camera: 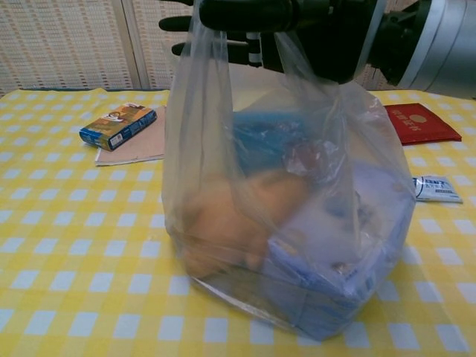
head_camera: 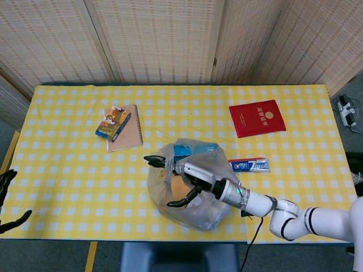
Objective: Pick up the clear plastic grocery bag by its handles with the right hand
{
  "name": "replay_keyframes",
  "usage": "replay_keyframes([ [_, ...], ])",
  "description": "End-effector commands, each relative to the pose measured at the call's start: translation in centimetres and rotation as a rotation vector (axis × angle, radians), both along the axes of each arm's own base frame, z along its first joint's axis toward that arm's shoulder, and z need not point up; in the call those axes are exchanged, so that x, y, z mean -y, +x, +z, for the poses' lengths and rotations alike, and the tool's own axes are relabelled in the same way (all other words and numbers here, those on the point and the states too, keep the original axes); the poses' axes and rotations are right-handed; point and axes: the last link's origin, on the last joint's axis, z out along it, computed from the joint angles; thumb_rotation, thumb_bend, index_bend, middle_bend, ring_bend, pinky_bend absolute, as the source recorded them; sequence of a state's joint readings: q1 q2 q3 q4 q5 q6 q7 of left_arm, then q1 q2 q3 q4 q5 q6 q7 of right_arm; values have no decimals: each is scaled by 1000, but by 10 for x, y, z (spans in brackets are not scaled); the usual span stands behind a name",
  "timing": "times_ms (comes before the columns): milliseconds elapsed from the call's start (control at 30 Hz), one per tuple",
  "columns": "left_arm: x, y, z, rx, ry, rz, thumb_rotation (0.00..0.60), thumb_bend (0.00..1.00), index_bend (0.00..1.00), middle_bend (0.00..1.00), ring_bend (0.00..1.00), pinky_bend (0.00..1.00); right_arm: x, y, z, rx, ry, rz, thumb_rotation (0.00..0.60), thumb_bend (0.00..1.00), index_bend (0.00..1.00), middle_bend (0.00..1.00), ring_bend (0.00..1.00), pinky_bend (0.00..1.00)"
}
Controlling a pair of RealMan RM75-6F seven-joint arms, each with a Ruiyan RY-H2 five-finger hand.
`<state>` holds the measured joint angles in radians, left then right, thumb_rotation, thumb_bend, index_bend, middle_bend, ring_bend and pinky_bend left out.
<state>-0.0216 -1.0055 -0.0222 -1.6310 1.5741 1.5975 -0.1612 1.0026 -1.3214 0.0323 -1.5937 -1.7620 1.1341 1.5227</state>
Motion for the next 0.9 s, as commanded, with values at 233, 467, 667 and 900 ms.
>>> replay_keyframes([
  [233,1,-1,3,6,10,1,600,226,0,115,121,103,11,15,-5,41,1,7,600,256,0,0,19,0],
  [467,0,-2,4,8,11,3,600,226,0,115,121,103,12,28,-8,88,32,33,600,256,0,0,62,0],
  [667,2,-2,6,11,21,1,600,225,0,115,122,103,12,35,-8,174,40,33,600,256,0,0,124,0],
  [900,2,-2,6,12,19,4,600,225,0,115,122,103,12,37,-2,269,25,-7,600,255,0,24,159,0],
])
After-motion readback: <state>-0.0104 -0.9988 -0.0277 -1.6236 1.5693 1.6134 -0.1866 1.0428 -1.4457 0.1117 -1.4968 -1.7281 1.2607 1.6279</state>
